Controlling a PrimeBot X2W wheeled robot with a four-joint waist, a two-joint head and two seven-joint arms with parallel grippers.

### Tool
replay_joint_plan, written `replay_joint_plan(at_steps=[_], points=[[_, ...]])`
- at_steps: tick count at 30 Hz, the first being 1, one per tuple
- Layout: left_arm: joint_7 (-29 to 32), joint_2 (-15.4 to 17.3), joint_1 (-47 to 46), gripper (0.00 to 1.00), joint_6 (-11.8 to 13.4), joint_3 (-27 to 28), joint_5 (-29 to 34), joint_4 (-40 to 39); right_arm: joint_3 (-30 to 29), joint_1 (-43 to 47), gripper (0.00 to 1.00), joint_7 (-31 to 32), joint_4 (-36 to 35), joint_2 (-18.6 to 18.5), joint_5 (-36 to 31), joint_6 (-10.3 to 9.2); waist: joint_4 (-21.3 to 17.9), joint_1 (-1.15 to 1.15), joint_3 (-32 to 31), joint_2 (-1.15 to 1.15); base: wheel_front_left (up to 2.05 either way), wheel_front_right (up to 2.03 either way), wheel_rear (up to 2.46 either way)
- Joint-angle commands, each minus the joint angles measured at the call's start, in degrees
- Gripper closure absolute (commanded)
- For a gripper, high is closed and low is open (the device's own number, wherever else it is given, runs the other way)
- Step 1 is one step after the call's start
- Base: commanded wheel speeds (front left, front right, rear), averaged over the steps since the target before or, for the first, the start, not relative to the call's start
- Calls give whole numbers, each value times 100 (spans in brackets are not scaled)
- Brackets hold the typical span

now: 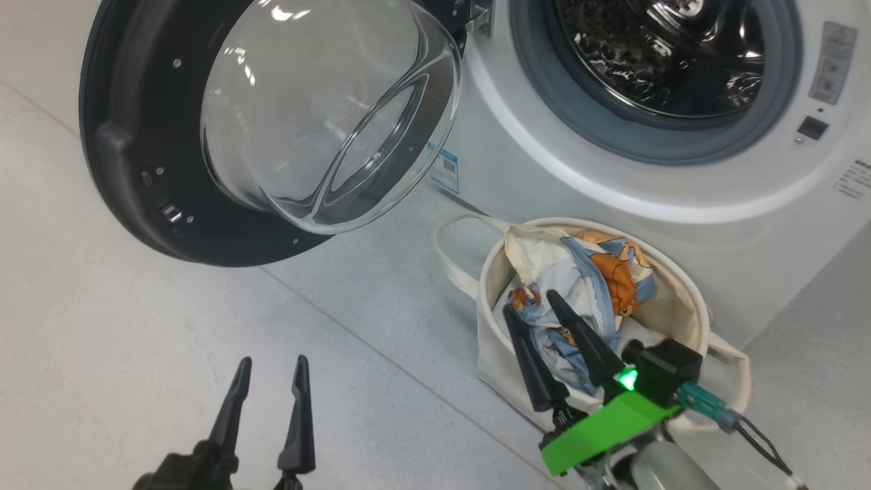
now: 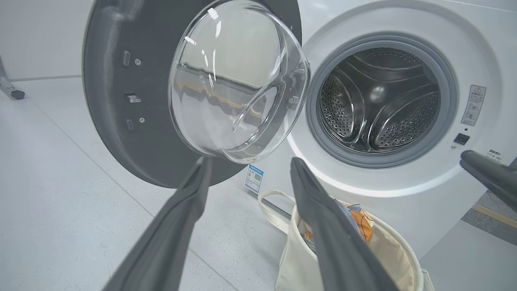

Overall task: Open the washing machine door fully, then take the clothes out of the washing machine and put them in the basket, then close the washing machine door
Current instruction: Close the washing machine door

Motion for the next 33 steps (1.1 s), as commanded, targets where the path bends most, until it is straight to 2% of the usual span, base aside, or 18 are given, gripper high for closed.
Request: replay_joint_plan(at_steps=[1, 11, 29, 30, 33], points=[[-27, -3, -63, 0, 35, 218, -35, -248, 150, -251, 0, -70, -153, 18, 34, 3, 27, 0, 37, 0, 0, 0, 0], [-27, -3, 188, 0, 308, 432, -166, -580, 446, -634, 0, -70, 139, 18, 113, 3, 82, 0, 162, 0, 0, 0, 0], [-27, -3, 69, 0, 195, 459, -120, -610, 311, -559, 0, -70, 175, 18, 62, 3, 81, 0, 187, 0, 0, 0, 0], [-27, -3, 66, 99, 187, 491, -135, -653, 309, -554, 0, -70, 176, 18, 60, 3, 82, 0, 187, 0, 0, 0, 0], [-27, -3, 64, 100, 84, 716, -202, -781, 305, -549, 0, -70, 197, 18, 36, 3, 84, 0, 198, 0, 0, 0, 0]])
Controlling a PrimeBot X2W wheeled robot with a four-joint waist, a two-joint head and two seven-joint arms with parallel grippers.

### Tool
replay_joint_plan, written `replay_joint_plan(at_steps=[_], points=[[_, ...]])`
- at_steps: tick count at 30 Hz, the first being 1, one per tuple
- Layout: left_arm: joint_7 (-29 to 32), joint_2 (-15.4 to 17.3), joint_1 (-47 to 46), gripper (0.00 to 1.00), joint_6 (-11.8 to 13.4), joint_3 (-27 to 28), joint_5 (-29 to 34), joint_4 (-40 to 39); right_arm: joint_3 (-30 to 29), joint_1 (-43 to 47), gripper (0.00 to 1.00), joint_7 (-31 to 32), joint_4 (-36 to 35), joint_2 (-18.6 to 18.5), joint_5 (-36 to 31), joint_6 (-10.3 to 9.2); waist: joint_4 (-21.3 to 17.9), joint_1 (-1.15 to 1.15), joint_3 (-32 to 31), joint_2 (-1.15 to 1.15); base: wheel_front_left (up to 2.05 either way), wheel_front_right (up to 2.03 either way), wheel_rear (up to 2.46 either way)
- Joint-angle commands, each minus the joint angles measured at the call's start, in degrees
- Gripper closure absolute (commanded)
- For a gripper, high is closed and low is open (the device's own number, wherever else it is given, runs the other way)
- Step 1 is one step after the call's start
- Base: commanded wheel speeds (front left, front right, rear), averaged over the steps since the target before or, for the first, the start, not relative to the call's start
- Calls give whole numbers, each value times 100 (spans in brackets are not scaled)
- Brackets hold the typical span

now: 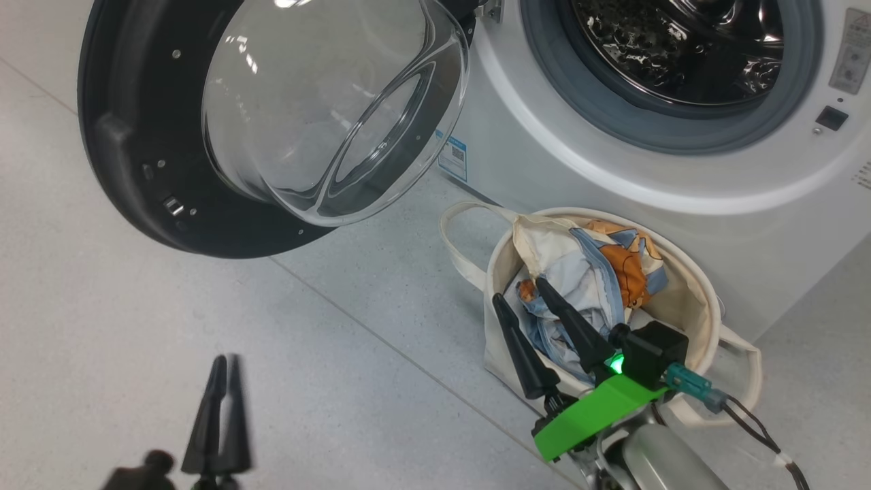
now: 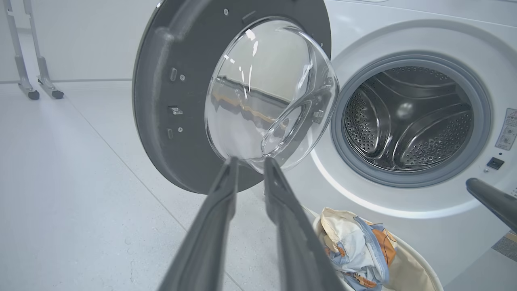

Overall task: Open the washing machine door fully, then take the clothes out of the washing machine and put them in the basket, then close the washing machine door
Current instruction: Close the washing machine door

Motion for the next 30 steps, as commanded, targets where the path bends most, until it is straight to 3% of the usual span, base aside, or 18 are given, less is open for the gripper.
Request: replay_joint_plan(at_steps=[1, 6, 9, 11, 15, 20, 25, 30], points=[[-27, 3, -208, 100, -97, 440, 28, -331, 72, -104, 0, -70, -168, 41, -34, 3, 0, 0, 8, 0, 0, 0, 0], [-27, 222, -230, 100, -386, 1044, 66, -622, 19, -95, 0, -70, -126, 41, -103, 3, -8, 0, 26, 0, 0, 0, 0], [-27, 589, -286, 100, -629, 1617, -92, -802, -100, -58, 0, -70, -127, 41, -169, 3, -20, 0, 32, 0, 0, 0, 0], [-23, 840, -399, 100, -816, 2002, -539, -824, -215, -16, 0, -70, -159, 41, -211, 3, -30, 0, 43, 0, 0, 0, 0], [477, 1658, -865, 100, -1038, 2697, -1733, -492, -439, 84, 0, -70, -234, 41, -329, 3, -54, 0, 105, 0, 0, 0, 0], [1523, 2841, -1857, 100, -1111, 3220, -3363, 437, -752, 205, 0, -70, -428, 41, -518, 3, -130, 0, 290, 0, 0, 0, 0], [2029, 4056, -2600, 100, -1123, 3656, -4120, 1601, -897, 118, 0, -70, -598, 41, -647, 3, -589, 0, 674, 0, 0, 0, 0], [2464, 4714, -3372, 100, -1124, 3763, -4904, 2654, -1051, 7, 0, -70, -677, 41, -812, 3, -1002, 0, 997, 0, 0, 0, 0]])
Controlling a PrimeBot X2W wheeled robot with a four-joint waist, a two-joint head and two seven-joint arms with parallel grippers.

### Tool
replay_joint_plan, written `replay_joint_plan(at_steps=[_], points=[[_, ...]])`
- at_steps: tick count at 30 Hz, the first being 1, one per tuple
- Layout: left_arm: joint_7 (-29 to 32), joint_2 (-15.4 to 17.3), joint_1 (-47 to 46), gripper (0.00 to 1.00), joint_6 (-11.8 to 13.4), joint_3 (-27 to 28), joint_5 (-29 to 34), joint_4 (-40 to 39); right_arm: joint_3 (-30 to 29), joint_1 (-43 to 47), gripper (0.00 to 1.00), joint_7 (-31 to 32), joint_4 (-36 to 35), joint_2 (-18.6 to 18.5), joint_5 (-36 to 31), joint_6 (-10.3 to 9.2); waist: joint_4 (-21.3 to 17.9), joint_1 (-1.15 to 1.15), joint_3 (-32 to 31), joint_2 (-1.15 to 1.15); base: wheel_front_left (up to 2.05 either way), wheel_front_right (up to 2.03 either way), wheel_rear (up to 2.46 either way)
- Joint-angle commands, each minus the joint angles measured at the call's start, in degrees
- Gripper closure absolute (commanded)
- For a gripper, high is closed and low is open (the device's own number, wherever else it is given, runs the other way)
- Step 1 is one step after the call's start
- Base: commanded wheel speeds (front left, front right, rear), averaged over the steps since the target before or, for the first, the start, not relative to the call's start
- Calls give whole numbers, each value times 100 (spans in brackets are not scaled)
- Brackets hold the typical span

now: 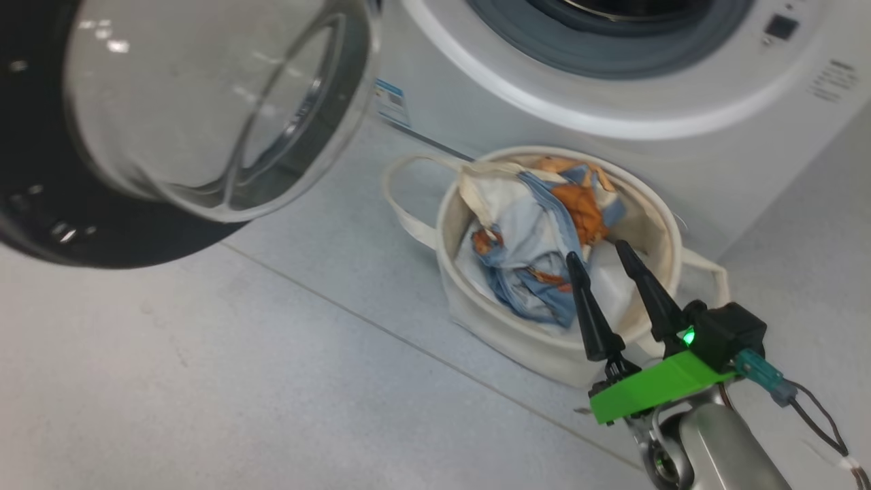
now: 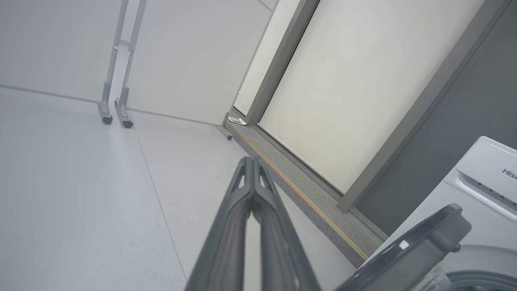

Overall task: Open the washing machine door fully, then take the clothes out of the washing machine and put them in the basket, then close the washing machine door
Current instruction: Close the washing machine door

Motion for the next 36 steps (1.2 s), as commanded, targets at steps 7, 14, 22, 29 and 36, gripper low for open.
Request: replay_joint_plan(at_steps=[7, 14, 22, 29, 36], points=[[903, 879, -883, 100, -36, -9, -736, 997, 36, -282, 0, -70, -312, 40, -351, 3, -662, 0, 648, 0, 0, 0, 0], [1538, 772, -1411, 100, -37, -359, -1191, 1424, -32, -242, 0, -70, -336, 40, -573, 3, -845, 0, 779, 0, 0, 0, 0], [2359, 539, -1752, 100, -37, -524, -1782, 1638, -13, -219, 0, -70, -400, 40, -659, 3, -945, 0, 729, 0, 0, 0, 0], [3501, 426, -1909, 100, 63, -649, -2299, 1701, -33, -134, 0, -70, -399, 40, -659, 3, -927, 0, 725, 0, 0, 0, 0], [4253, 362, -1760, 100, 150, -904, -2424, 1105, 39, -202, 0, -70, -408, 40, -575, 3, -896, 0, 752, 0, 0, 0, 0]])
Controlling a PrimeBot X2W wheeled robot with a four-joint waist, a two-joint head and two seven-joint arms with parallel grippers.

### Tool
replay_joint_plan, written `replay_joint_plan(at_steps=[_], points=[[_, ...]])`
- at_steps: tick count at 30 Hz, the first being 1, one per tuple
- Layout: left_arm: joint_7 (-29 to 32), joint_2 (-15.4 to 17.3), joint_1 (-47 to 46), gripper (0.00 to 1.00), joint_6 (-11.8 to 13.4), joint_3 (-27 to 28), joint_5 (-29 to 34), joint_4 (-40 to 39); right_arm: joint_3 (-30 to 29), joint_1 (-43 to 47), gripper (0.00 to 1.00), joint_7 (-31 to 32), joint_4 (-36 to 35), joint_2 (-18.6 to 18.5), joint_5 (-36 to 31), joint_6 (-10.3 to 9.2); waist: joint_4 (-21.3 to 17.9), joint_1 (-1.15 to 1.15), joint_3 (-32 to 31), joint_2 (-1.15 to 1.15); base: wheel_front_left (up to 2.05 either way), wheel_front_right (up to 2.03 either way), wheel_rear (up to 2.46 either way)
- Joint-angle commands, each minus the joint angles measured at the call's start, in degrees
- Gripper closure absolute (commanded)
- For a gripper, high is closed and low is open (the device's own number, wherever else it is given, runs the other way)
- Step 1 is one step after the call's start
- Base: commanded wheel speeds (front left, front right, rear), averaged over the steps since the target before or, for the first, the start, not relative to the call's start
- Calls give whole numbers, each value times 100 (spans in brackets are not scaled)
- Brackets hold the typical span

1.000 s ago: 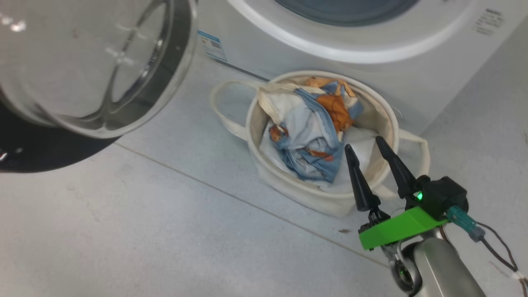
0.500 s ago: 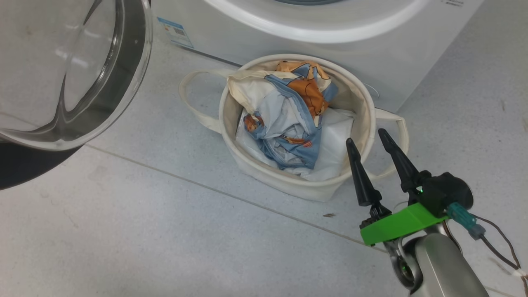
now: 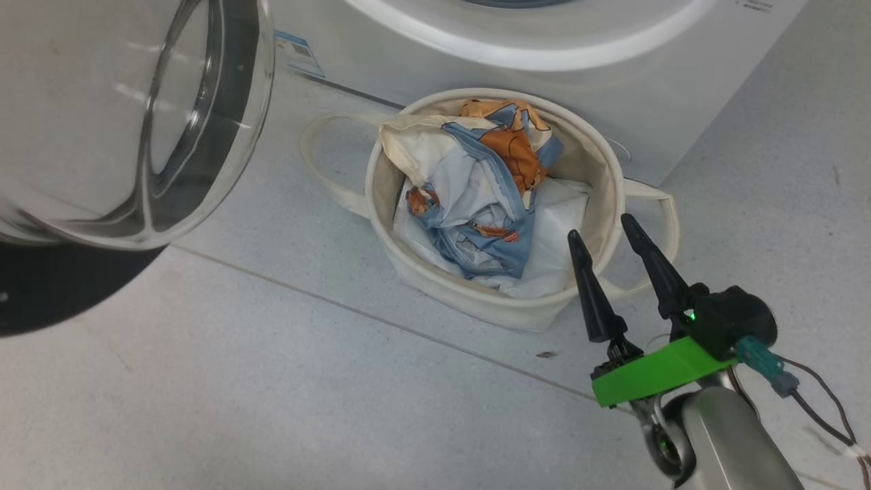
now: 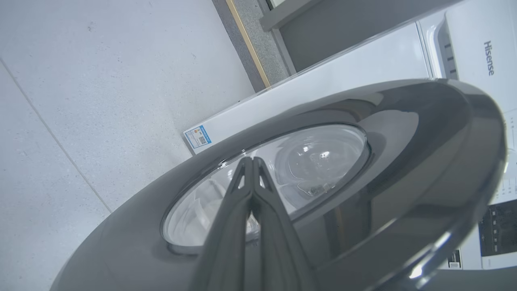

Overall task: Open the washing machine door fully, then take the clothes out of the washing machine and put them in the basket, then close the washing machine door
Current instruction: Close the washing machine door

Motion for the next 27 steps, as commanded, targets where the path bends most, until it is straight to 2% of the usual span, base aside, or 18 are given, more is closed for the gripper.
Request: replay_joint_plan(at_steps=[1, 6, 9, 16, 17, 22, 27], points=[[205, 404, 111, 100, -48, 40, 39, -391, 164, -28, 0, -70, -216, 41, 64, 3, -13, -1, 10, 0, 0, 0, 0], [559, 266, 678, 100, -107, -20, -46, -1407, 137, -67, 0, -70, -211, 41, 135, 3, -37, -1, 17, 0, 0, 0, 0], [648, 33, 1089, 100, -109, -38, -122, -2171, 137, -82, 0, -70, -189, 41, 243, 3, -67, -1, -34, 0, 0, 0, 0], [785, -538, 1988, 100, 117, -365, -120, -4039, 218, -142, 0, -70, -199, 41, 533, 3, -198, -1, -213, 0, 0, 0, 0], [761, -699, 2148, 100, 195, -477, -97, -4460, 215, -158, 0, -70, -213, 41, 585, 3, -257, -1, -252, 0, 0, 0, 0], [737, -1018, 2430, 100, 258, -837, 9, -5207, 207, -160, 0, -70, -235, 41, 727, 3, -477, -1, -321, 0, 0, 0, 0], [677, -1244, 2460, 100, 232, -1088, 67, -5600, 159, -191, 0, -70, -284, 41, 807, 3, -704, -1, -296, 0, 0, 0, 0]])
